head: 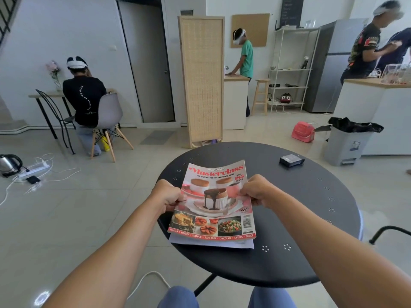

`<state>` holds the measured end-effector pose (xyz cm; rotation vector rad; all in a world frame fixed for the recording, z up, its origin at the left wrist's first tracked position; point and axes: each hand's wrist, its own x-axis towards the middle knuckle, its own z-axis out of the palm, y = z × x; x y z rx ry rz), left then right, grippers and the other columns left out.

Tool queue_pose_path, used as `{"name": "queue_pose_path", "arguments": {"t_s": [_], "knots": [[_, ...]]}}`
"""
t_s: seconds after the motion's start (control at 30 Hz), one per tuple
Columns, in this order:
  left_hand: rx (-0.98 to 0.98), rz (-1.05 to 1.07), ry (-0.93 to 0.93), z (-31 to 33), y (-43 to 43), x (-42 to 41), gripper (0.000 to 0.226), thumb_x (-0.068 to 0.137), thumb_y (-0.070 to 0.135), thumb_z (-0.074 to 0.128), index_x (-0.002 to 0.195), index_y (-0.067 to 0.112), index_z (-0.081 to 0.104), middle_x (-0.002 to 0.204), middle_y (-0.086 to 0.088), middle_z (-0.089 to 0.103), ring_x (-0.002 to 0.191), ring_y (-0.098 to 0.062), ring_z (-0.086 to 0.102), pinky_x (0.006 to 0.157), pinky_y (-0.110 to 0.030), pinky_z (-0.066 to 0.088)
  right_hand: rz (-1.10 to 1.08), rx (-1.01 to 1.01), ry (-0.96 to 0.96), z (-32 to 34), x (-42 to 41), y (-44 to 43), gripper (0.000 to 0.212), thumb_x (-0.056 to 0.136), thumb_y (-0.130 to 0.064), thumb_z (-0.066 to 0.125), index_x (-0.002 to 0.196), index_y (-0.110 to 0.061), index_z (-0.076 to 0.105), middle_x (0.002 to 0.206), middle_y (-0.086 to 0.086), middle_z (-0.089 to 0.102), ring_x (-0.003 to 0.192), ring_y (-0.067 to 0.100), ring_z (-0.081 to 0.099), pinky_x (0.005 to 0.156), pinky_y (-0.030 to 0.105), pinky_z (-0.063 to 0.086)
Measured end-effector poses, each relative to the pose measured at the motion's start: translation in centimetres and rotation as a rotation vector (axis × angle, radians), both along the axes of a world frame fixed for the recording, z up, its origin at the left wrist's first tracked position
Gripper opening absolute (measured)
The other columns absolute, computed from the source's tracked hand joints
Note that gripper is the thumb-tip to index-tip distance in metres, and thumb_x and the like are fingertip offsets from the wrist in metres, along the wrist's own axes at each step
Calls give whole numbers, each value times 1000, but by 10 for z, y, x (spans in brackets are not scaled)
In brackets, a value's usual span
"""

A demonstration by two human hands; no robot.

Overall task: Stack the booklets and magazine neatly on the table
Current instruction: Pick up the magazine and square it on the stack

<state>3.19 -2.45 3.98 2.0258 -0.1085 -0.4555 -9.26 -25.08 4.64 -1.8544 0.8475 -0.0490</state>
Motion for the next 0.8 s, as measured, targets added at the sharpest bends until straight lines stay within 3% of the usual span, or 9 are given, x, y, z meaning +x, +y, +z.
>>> {"name": "queue_pose_path", "arguments": {"t_s": [0.1,0.2,0.3,0.43,0.53,0.7,0.8], "knots": [[59,-19,-14,-7,2,-1,10,76,-7,77,82,-8,70,77,-18,76,63,-26,75,51,-35,60,11,-23,32,-6,-2,5,15,90,-2,60,104,1,63,90,14,75,65,20,74,49,29,57],[130,-40,-51,-15,2,-2,10,75,-6,77,80,-8,69,77,-17,75,64,-27,75,59,-42,64,23,-72,75,-9,-3,8,16,90,-6,61,104,0,61,88,12,75,62,17,72,41,22,50],[203,-54,-104,-21,0,-3,10,73,1,78,77,-4,69,75,-14,75,63,-23,74,58,-37,63,20,-124,110,-14,-2,6,17,90,-10,63,105,-2,62,86,9,74,58,15,69,35,18,43],[389,-97,-248,-25,-1,-8,16,75,20,73,72,7,65,66,-3,66,58,-15,61,46,-25,40,16,-337,185,-23,-1,-3,31,82,-25,72,103,-9,58,88,4,71,77,18,70,52,27,50],[377,-75,-274,-24,-9,-6,19,85,25,67,76,10,61,68,-2,62,59,-16,58,47,-26,37,24,-428,164,-23,-1,-10,53,73,-39,81,107,-20,46,90,1,64,78,18,66,66,36,59],[306,-60,-234,-20,-28,-2,22,85,25,71,70,14,59,66,-1,61,53,-12,57,44,-24,34,169,-412,187,-19,4,-5,66,70,-29,85,127,-27,52,103,-2,60,75,17,65,57,29,59],[249,-49,-180,-18,-43,1,18,87,20,66,72,16,58,74,-2,62,62,-13,60,45,-22,38,215,-463,230,-19,9,-1,59,71,-23,84,125,-24,61,110,3,64,77,21,70,69,34,64]]}}
